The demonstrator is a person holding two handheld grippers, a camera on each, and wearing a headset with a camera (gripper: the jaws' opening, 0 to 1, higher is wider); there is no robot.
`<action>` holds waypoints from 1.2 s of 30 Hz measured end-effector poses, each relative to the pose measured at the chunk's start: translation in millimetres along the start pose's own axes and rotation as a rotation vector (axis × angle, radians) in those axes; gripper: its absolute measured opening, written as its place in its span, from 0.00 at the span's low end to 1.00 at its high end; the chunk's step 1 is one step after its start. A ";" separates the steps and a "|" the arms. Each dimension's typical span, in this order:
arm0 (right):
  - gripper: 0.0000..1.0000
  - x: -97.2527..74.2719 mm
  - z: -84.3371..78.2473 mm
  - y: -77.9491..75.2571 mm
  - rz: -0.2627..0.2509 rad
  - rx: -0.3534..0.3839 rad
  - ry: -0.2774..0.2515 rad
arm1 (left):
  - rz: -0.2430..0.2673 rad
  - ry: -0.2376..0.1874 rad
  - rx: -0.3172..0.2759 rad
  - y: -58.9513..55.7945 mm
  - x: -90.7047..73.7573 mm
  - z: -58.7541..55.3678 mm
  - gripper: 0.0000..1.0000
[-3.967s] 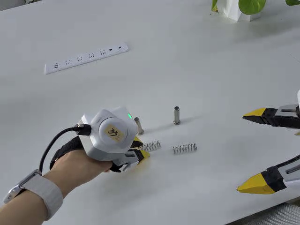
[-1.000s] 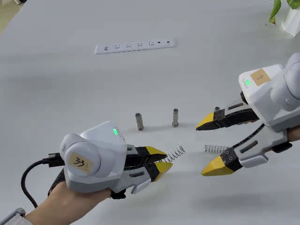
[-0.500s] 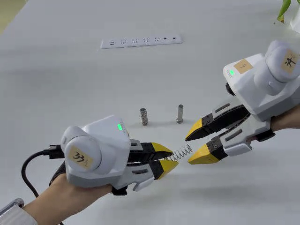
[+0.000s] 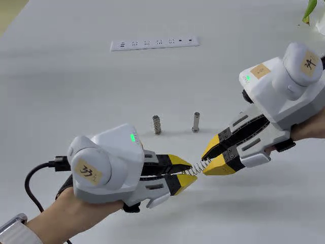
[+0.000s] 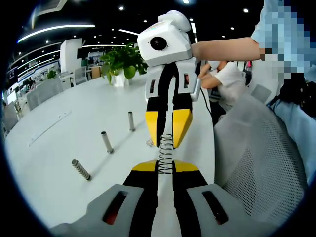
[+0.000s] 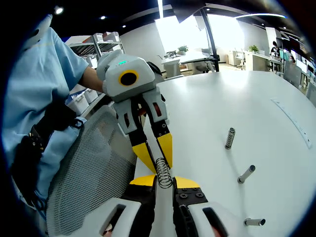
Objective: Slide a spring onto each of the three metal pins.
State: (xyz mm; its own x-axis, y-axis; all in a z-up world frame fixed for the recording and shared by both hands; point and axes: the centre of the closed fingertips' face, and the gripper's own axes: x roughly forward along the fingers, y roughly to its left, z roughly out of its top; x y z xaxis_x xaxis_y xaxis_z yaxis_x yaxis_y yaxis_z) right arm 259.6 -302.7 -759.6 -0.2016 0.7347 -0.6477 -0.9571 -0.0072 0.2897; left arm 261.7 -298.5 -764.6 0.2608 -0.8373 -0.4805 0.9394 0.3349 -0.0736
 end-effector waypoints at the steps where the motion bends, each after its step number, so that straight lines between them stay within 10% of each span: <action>1: 0.09 0.1 -0.2 0.3 0.002 0.002 0.001 | -0.002 0.000 0.001 -0.4 0.1 0.0 0.07; 36: 0.07 -0.1 2.1 0.8 -0.042 -0.281 0.261 | -0.031 0.077 0.010 -0.9 16.2 -3.5 0.06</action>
State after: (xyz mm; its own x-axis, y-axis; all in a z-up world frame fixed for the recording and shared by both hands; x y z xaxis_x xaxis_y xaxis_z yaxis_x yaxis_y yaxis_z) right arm 259.3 -301.3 -757.9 -0.1730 0.5412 -0.8229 -0.9780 -0.1929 0.0787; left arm 264.3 -310.9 -775.3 0.2139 -0.8115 -0.5438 0.9492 0.3042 -0.0807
